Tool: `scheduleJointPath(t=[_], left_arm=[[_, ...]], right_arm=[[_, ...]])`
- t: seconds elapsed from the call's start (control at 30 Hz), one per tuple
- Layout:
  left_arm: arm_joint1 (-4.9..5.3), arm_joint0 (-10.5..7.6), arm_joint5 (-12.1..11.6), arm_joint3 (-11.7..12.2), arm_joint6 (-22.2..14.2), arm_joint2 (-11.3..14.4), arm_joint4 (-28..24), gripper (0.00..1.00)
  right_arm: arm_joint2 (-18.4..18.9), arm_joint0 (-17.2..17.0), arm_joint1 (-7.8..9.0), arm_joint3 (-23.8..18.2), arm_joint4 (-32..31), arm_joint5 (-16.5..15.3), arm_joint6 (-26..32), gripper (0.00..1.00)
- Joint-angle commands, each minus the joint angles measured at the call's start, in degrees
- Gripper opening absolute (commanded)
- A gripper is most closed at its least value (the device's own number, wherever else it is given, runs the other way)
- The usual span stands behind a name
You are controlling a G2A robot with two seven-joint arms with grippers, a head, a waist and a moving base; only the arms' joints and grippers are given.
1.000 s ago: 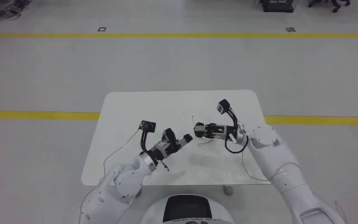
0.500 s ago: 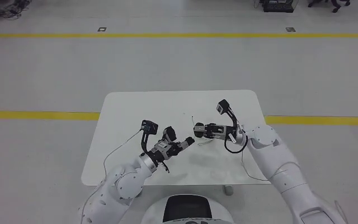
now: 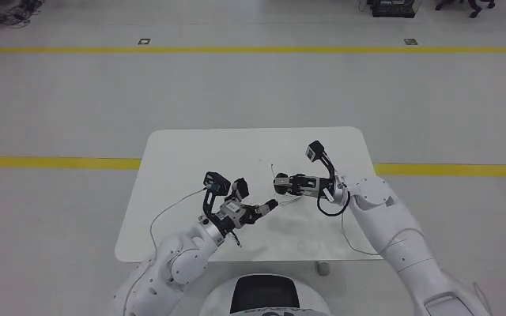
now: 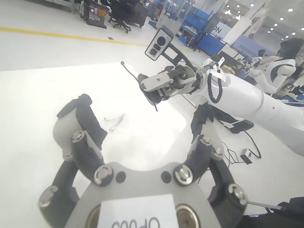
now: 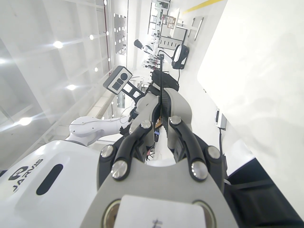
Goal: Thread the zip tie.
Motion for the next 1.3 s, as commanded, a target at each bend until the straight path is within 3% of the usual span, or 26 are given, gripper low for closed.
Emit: scheduleJointPath(t=[0.0, 0.17, 0.27, 0.43, 0.57, 0.63, 0.9, 1.03, 1.27], left_arm=[[0.06, -0.03, 0.34, 0.03, -0.21, 0.05, 0.83, 1.0], [0.14, -0.06, 1.15, 0.0, 0.27, 0.23, 3.18, 1.0], [0.12, 0.03, 1.43, 0.15, -0.84, 0.48, 1.49, 1.0], [-0.16, -0.48, 3.7, 0.75, -4.97, 0.19, -8.5, 1.0], [-0.54, -0.91, 7.63, 1.25, -9.37, -0.97, -23.18, 1.0], [-0.5, -1.48, 7.77, 1.32, -11.15, -1.29, -24.86, 1.0], [-0.58, -1.34, 8.43, 1.61, -10.9, -1.24, -26.01, 1.0], [-1.11, -1.69, 10.57, 2.1, -10.96, -1.65, -37.6, 1.0], [-1.43, -1.81, 10.45, 2.29, -12.9, -2.99, -51.56, 1.0]], right_arm=[[-0.08, 0.04, 0.02, 0.04, 0.18, 0.06, -0.01, 0.0], [-0.27, 0.14, 0.08, 0.11, 0.51, 0.09, -0.03, 0.0], [-0.41, 0.22, 0.1, 0.14, 0.65, 0.06, -0.08, 0.0], [-0.57, 0.46, 0.18, 0.23, 0.7, -0.43, 0.24, 0.0], [-0.63, 0.63, 0.31, 0.27, 0.27, -1.88, 1.04, 0.0], [-0.72, 0.73, 0.36, 0.12, -0.17, -1.88, 1.47, 0.0], [-0.72, 0.73, 0.36, 0.12, -0.17, -1.88, 1.47, 0.0], [-0.46, -0.24, 0.42, -3.05, -1.65, -1.88, -0.48, 0.0], [1.43, -2.16, 0.21, -7.78, -3.77, -1.88, -0.96, 0.0]])
